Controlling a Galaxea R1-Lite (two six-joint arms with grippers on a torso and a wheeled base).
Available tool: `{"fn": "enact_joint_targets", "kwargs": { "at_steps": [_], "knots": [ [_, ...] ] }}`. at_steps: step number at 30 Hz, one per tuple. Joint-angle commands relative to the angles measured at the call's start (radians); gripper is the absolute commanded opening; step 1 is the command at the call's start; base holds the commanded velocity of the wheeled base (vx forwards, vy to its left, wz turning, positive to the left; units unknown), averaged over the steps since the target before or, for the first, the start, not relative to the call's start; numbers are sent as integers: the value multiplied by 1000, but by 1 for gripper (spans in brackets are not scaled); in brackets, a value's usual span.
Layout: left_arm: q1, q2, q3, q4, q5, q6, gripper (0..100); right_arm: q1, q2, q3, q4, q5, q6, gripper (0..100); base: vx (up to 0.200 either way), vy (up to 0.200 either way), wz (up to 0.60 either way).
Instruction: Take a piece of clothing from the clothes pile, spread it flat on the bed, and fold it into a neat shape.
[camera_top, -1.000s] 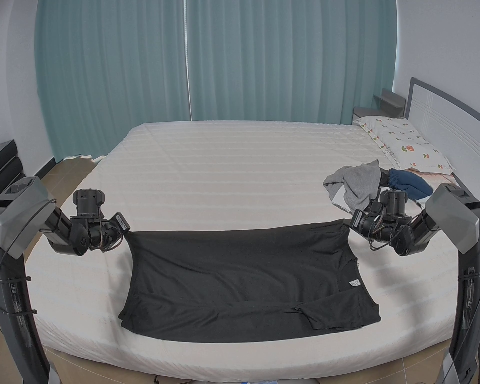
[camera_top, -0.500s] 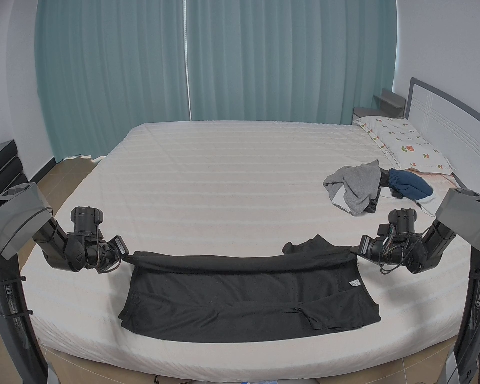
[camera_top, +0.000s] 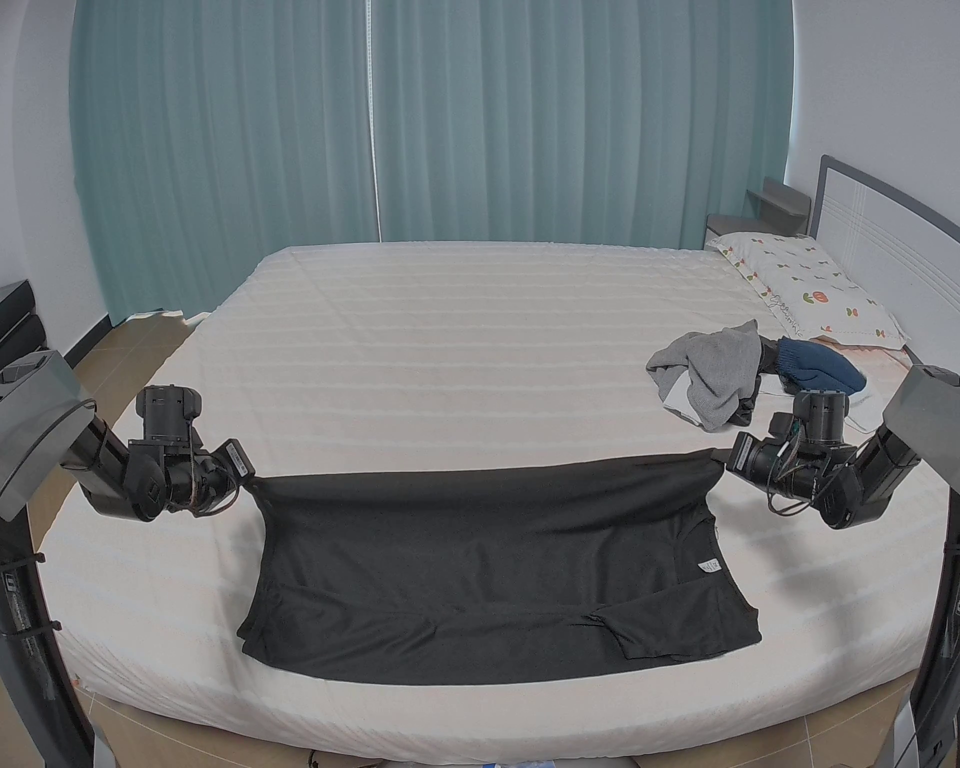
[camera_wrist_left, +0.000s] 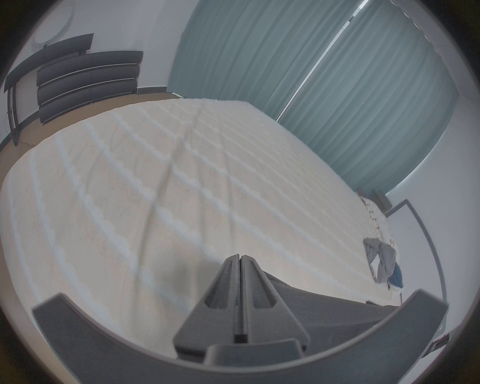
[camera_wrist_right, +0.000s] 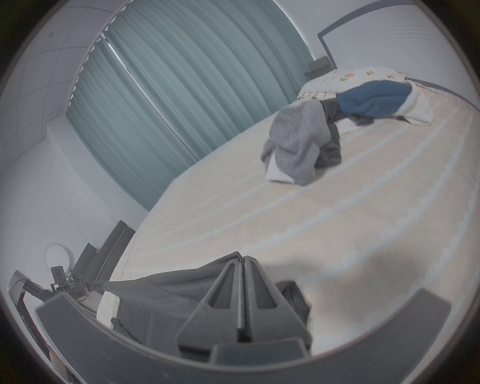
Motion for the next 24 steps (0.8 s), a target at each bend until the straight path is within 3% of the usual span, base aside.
{"fn": "enact_joint_targets", "kwargs": {
  "at_steps": [1,12,24],
  "knots": [
    [-13,80,-114,2,2,-38,0,5,96,-132,-2,-1,11,0,0,0,0],
    [-22,124,-191,4,4,-58,0,22,139,-209,3,-6,25,0,0,0,0],
    [-18,52,-89,62,-1,-29,0,8,44,-48,17,0,12,0,0,0,0]
  ]
}}
